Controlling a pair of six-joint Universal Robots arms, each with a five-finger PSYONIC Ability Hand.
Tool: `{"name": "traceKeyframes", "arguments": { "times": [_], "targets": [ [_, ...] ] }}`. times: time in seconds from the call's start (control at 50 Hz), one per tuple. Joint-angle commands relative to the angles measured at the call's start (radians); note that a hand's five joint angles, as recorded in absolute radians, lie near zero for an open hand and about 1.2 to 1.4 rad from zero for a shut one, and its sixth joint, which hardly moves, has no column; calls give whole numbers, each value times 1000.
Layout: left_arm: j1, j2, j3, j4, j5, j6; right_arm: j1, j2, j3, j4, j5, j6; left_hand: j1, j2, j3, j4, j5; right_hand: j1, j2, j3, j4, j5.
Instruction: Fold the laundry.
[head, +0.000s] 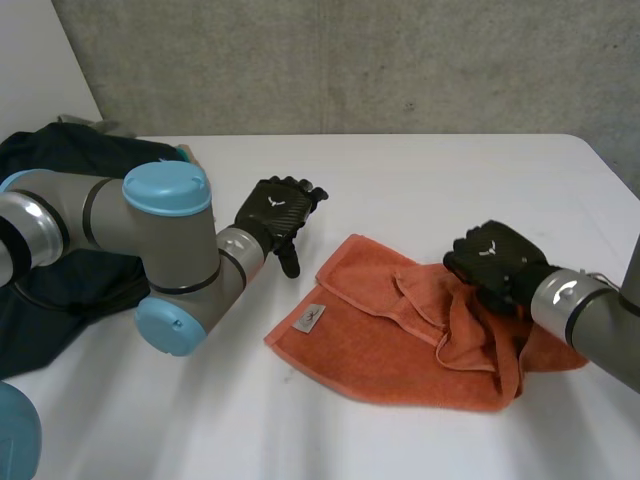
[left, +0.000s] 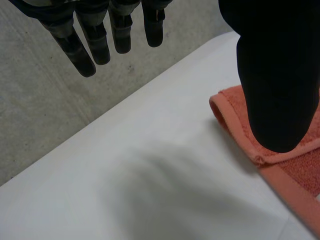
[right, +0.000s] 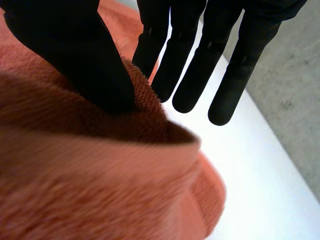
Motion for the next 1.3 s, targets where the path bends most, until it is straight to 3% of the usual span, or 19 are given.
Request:
{"name": "traceKeyframes", "arguments": {
  "times": [0.02, 0.12, 0.26, 0.42, 0.48, 0.54, 0.56, 0.58, 0.72, 0.86, 0.98, 1.14, 1.3],
  "targets": [
    [-12, -8, 14, -4, 9, -33, 82, -118, -176, 79, 59, 168, -13, -30, -33, -25, -48, 273, 214, 207, 199, 239],
    [-27, -25, 53, -23, 9, -71, 120, -286, -320, 107, 71, 470, -13, -30, -33, -25, -48, 273, 214, 207, 199, 239],
    [-50, -51, 109, -89, 9, -126, 125, -398, -388, 104, 91, 737, -13, -30, -33, -25, -48, 273, 214, 207, 199, 239],
    [-104, -96, 163, -188, 42, -227, 189, -452, -434, 107, 154, 847, -13, -30, -33, -25, -48, 273, 214, 207, 199, 239],
    [-121, -103, 174, -207, 39, -249, 206, -459, -437, 110, 161, 862, -13, -30, -33, -25, -48, 273, 214, 207, 199, 239],
    [-128, -97, 172, -208, 15, -269, 212, -464, -429, 120, 166, 871, 628, 611, 608, 616, 593, 273, 214, 207, 199, 239],
    [-121, -90, 171, -199, -8, -277, 205, -461, -422, 123, 166, 871, 1145, 1128, 1125, 1133, 1110, 273, 214, 207, 199, 239],
    [-116, -84, 171, -193, -23, -280, 199, -459, -416, 124, 166, 871, 1208, 1191, 1188, 1196, 1173, 273, 214, 207, 199, 239],
    [15, 57, 163, -176, -184, -297, 58, -387, -374, 91, 161, 865, 1208, 1191, 1189, 1197, 1174, 273, 214, 207, 199, 239],
    [122, 188, 160, -138, -93, -413, 18, -261, -376, 76, 137, 861, 1208, 1191, 1189, 1197, 1174, 273, 214, 207, 199, 239],
    [142, 307, 137, -138, -102, -467, 30, -179, -379, 30, 149, 801, 1208, 1191, 1189, 1197, 1174, 273, 214, 207, 199, 239],
    [125, 462, -46, -95, -108, -366, -27, -65, -308, -107, 140, 752, 1208, 1191, 1189, 1197, 1174, 273, 214, 207, 199, 239],
    [71, 385, -321, -58, -97, -191, -103, 97, -187, -30, 77, 626, 1208, 1191, 1189, 1197, 1174, 273, 214, 207, 199, 239]
  ]
}}
